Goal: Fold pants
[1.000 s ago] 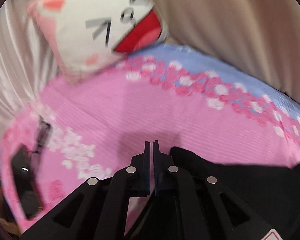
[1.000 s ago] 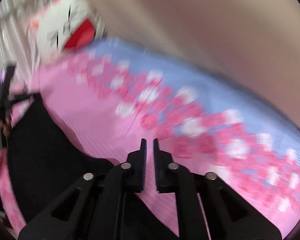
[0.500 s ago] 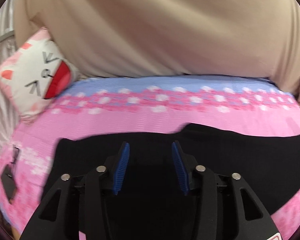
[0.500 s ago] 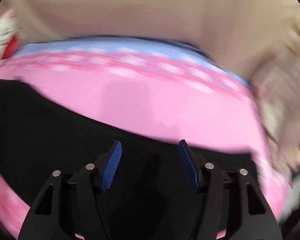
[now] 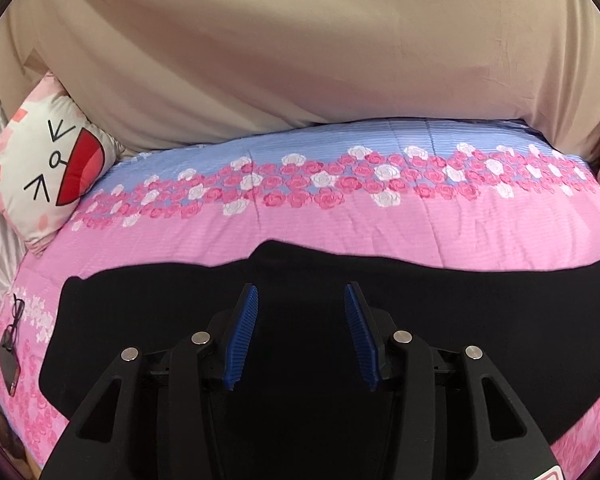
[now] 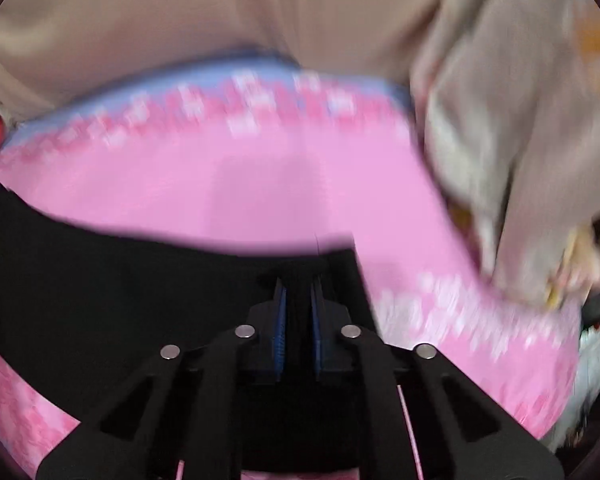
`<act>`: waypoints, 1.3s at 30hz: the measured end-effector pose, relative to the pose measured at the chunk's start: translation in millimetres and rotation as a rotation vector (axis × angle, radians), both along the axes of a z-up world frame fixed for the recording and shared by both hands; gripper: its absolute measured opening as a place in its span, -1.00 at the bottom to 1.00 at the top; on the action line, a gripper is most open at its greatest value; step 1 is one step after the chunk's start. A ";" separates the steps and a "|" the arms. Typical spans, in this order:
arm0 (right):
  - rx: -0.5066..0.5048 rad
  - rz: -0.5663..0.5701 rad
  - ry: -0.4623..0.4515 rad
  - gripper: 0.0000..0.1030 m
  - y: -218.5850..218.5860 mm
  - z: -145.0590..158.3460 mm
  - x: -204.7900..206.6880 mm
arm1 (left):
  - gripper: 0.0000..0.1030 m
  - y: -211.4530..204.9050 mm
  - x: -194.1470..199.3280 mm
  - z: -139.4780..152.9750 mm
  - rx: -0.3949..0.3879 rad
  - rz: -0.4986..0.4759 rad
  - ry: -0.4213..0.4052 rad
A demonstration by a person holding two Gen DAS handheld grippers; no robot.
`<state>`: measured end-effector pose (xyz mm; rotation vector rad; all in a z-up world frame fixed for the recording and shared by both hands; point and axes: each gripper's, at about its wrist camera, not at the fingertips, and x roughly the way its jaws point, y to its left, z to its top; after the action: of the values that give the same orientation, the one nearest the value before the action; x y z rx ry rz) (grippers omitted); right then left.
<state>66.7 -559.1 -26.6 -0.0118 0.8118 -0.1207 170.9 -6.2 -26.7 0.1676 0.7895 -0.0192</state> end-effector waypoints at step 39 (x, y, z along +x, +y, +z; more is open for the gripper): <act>0.183 0.790 0.117 -0.21 413.0 -18.7 92.9 | 0.18 190.7 -12.5 -1.3 0.012 0.408 -0.071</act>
<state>159.6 -146.1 -45.3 -0.1664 0.8808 0.7053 158.3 184.5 -28.0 0.0163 0.7413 0.3759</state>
